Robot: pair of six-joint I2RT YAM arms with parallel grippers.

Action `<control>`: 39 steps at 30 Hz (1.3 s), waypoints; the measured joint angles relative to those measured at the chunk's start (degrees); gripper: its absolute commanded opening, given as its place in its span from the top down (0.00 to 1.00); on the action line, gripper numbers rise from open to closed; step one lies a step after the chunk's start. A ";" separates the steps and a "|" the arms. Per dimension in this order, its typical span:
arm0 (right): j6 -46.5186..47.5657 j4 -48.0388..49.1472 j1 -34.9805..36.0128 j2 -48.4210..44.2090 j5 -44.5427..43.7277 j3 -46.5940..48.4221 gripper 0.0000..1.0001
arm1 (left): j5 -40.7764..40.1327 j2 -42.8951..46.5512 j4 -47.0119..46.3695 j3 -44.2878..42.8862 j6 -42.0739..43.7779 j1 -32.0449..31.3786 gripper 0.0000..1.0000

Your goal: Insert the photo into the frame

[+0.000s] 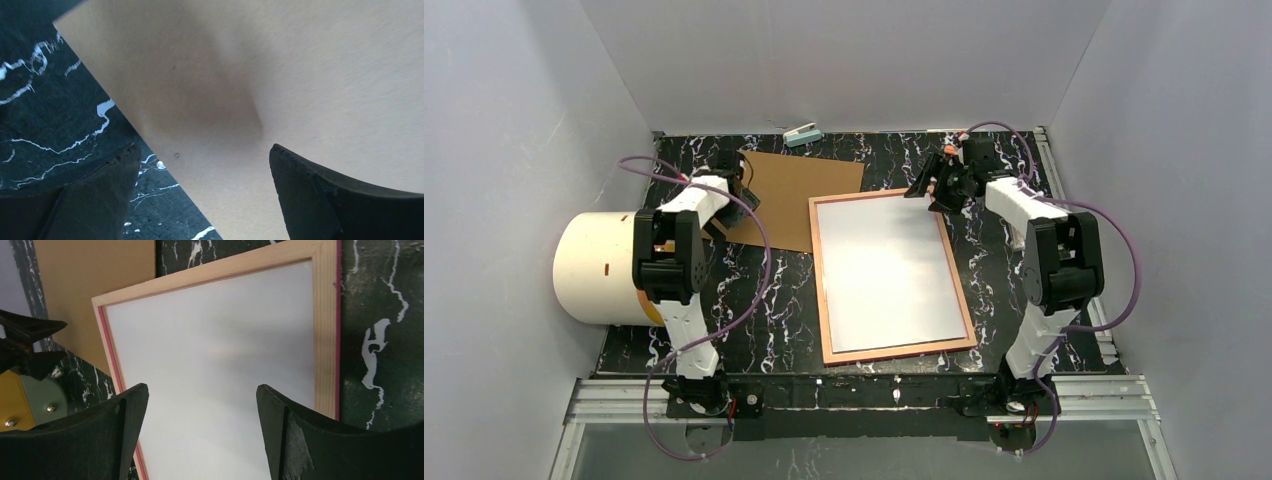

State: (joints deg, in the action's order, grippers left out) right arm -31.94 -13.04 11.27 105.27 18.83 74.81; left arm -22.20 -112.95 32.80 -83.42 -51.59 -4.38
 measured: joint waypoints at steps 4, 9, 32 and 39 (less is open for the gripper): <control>-0.04 0.37 0.00 1.55 3.65 1.79 0.13 | 2.27 1.55 -4.68 7.43 -0.13 0.02 0.02; -0.37 0.31 0.00 4.83 6.43 6.60 0.14 | 6.75 4.70 -10.69 10.67 1.16 0.00 0.02; -8.39 -3.48 6.38 22.05 3.23 29.81 0.23 | 6.08 -14.75 -0.83 -29.97 23.19 4.68 0.02; -13.42 -4.50 9.92 32.20 -3.65 43.30 0.25 | 8.07 -22.12 0.98 -34.45 26.58 10.08 0.01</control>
State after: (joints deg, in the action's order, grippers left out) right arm -45.36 -17.54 21.19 137.47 15.18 118.10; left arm -14.13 -135.06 33.78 -117.86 -25.02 5.69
